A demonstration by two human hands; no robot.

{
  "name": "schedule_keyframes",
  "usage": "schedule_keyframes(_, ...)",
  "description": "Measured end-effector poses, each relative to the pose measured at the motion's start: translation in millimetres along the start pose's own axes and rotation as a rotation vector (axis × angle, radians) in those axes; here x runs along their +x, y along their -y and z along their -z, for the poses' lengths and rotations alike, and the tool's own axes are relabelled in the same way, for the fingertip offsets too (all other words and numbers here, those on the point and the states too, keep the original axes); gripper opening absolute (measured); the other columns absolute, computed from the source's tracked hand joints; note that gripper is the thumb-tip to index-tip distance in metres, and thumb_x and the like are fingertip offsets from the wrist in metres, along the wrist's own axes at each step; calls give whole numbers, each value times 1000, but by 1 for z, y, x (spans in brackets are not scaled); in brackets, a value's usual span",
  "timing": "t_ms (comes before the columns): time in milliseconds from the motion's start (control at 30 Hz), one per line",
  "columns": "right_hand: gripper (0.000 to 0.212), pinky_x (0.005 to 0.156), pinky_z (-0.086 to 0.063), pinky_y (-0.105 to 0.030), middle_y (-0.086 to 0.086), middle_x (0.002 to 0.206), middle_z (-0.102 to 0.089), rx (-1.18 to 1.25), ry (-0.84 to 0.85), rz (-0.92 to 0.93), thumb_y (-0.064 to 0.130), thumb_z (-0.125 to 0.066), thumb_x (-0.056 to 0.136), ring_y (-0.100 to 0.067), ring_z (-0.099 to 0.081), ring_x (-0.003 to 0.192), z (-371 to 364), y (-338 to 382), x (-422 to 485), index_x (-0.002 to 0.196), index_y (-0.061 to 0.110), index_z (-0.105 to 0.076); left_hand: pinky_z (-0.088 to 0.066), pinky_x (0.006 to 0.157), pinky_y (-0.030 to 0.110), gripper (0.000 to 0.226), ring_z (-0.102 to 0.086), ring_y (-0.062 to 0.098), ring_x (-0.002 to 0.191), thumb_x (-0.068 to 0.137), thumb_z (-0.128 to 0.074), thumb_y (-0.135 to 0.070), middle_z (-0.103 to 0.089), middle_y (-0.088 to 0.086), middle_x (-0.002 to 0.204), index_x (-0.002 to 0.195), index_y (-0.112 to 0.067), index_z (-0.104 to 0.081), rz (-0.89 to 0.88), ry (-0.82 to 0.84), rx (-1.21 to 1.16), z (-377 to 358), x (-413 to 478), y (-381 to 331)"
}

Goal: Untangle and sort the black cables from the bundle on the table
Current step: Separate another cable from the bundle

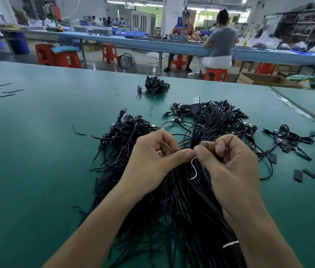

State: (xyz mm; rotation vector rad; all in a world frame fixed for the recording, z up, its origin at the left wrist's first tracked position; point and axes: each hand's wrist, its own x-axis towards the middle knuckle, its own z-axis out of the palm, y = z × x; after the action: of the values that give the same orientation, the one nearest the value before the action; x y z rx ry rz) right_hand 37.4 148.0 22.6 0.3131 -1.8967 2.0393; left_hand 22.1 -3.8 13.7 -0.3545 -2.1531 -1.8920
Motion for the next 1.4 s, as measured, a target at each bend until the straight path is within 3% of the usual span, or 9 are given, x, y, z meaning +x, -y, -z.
schedule_keyframes(200, 43, 73, -52, -17, 3, 75, -68, 36, 3, -2, -8, -68, 84, -6, -64, 74, -2, 0, 0, 65, 23, -46, -46, 45, 20, 24, -65, 16, 54, 63, -85, -39, -72, 6, 66, 73, -21, -72, 196, 108, -119, 7, 1, -5)
schedule_keyframes(300, 40, 71, -52, -15, 5, 72, -66, 34, 12, 11, -10, -68, 84, -4, -62, 72, -1, 1, 0, 68, 19, -45, -56, 54, 24, 10, -74, 23, 67, 75, -82, -21, -75, 13, 77, 78, -21, -72, 260, 147, -212, 8, 0, -8)
schedule_keyframes(467, 41, 71, -53, -17, 3, 73, -68, -14, 84, 16, -12, -67, 84, -4, -62, 71, -6, -2, -2, 69, 18, -44, -63, 70, 36, 27, -73, 21, 77, 97, -47, 8, -74, 12, 83, 93, -8, -69, 293, 97, -383, 4, 2, -15)
schedule_keyframes(767, 51, 64, -51, -17, 2, 71, -69, -32, 105, -28, -6, -70, 85, -8, -60, 66, -10, -7, -5, 62, 31, -43, -41, 69, 31, 18, -68, 15, 80, 93, -56, -39, -77, 6, 89, 88, -25, -67, 205, 20, -463, 4, 3, -19)
schedule_keyframes(900, 50, 65, -46, -26, 0, 70, -66, 29, 75, -123, -6, -70, 85, -14, -51, 69, -12, -14, -7, 66, 28, -37, -38, 69, 33, 24, -59, 15, 65, 90, -54, -44, -70, 4, 66, 77, -25, -63, 134, 37, -396, 4, 2, -19)
schedule_keyframes(1000, 47, 63, -45, -23, 0, 68, -63, 18, -11, -110, -7, -68, 86, -15, -49, 69, -9, -17, -5, 70, 22, -35, -51, 73, 27, 16, -60, 10, 55, 92, -67, -27, -68, 3, 58, 80, -20, -59, 68, 82, -244, -3, -2, -15)
schedule_keyframes(1067, 46, 64, -48, -20, 3, 67, -62, 12, -50, -68, -7, -67, 86, -14, -52, 68, -7, -14, -3, 70, 21, -34, -53, 64, 20, 19, -63, 9, 55, 85, -77, -15, -70, 4, 61, 84, -17, -59, 31, 37, -218, -5, -3, -14)
schedule_keyframes(1233, 47, 67, -52, -15, 5, 68, -66, 14, -65, 42, -9, -65, 87, -5, -60, 67, -4, -6, -2, 67, 22, -35, -42, 56, 15, 36, -47, 1, 58, 60, -89, -43, -58, -14, 67, 80, -28, -64, 12, -19, 17, 1, -1, -6)
schedule_keyframes(1400, 47, 66, -50, -12, 4, 67, -66, -46, -42, 112, -12, -65, 86, -3, -65, 63, -5, -1, -3, 69, 18, -33, -36, 50, 16, 43, -42, 5, 49, 62, -87, -56, -56, -8, 55, 85, -27, -66, 66, 60, 95, 6, 0, -3)
